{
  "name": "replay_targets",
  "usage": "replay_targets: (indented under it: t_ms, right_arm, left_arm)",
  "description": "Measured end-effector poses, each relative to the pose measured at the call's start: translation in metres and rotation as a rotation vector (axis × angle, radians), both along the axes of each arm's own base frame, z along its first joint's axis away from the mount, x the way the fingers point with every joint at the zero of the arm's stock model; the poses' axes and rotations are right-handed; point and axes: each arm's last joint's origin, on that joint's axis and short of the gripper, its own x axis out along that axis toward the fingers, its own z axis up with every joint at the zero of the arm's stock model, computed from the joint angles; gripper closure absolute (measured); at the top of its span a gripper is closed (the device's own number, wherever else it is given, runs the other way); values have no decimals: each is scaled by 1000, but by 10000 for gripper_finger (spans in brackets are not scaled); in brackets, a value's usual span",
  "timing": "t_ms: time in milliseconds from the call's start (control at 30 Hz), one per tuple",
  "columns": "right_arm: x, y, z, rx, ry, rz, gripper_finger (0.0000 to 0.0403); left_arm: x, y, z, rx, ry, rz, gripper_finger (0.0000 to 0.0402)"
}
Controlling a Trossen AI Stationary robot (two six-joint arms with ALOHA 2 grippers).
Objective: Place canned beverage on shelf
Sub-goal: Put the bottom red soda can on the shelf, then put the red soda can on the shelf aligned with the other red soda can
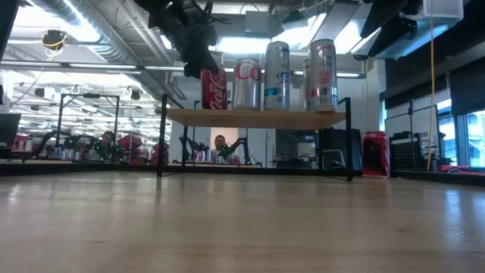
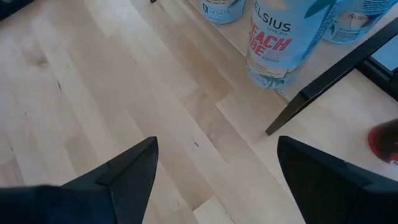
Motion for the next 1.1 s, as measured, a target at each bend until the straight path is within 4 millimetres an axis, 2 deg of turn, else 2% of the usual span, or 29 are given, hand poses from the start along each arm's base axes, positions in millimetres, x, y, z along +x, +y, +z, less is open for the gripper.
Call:
replay_targets:
  t_ms: [267,433,600,867,967,1100]
  right_arm:
    - [0,0,0,-16,7,18,88]
    - [-2,-1,-1,-49,29,-27,88]
    - [-10,-6,-3,-72,78,-143,88]
    - [-24,-38,-11,-85,142,-456,88]
    - [-28,-52,-22,-73,153,-579,88]
    - [-28,-67,-42,-104,163,-696,88]
  left_arm:
    - [8,-4,0,14,-22,-20,61]
    - [10,-2,7,54,-40,15,54]
    - [8,-1,25,117,-47,58,52]
    - [2,-6,59,185,-112,102,52]
    - [1,-7,65,174,-127,118,51]
    - [0,-9,64,156,-107,117,51]
